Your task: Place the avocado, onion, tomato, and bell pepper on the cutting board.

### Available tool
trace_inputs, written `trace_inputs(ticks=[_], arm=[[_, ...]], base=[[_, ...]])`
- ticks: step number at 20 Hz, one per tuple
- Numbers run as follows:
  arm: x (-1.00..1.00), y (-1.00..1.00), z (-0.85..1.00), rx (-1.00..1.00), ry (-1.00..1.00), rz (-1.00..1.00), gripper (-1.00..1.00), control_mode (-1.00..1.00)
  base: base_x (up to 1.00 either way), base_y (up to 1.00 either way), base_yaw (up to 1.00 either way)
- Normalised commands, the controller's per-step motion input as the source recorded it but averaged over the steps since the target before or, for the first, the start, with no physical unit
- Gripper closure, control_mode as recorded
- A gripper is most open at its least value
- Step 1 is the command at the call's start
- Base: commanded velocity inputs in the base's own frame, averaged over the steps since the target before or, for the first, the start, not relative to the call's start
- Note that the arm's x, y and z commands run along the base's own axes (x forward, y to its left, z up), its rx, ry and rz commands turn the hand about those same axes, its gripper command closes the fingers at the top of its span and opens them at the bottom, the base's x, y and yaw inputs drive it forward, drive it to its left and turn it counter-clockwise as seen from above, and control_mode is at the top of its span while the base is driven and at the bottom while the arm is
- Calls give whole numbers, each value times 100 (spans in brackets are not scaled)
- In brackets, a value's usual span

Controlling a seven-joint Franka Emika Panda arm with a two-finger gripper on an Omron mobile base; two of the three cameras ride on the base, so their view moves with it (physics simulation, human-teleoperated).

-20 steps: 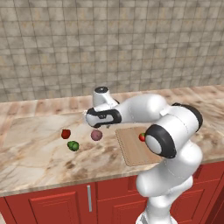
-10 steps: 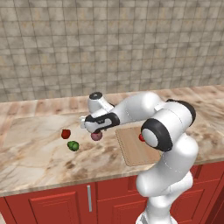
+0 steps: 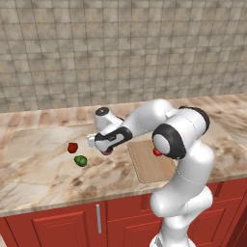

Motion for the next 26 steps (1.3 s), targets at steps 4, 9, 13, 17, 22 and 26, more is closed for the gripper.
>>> trace_inputs(ticks=[4,9,13,17,22,26], arm=[[5,0,-27,-6,0,6,-100,-100],[7,1,-26,-4,0,5,100,-100],[5,2,-10,-3,0,1,100,-100],[-2,-15,34,0,0,-4,100,-100],[-19,-53,65,0,0,-13,100,-100],[-27,-85,39,0,0,-15,100,-100]], base=[[0,0,0],[0,0,0],[0,0,0],[0,0,0],[0,0,0],[0,0,0]])
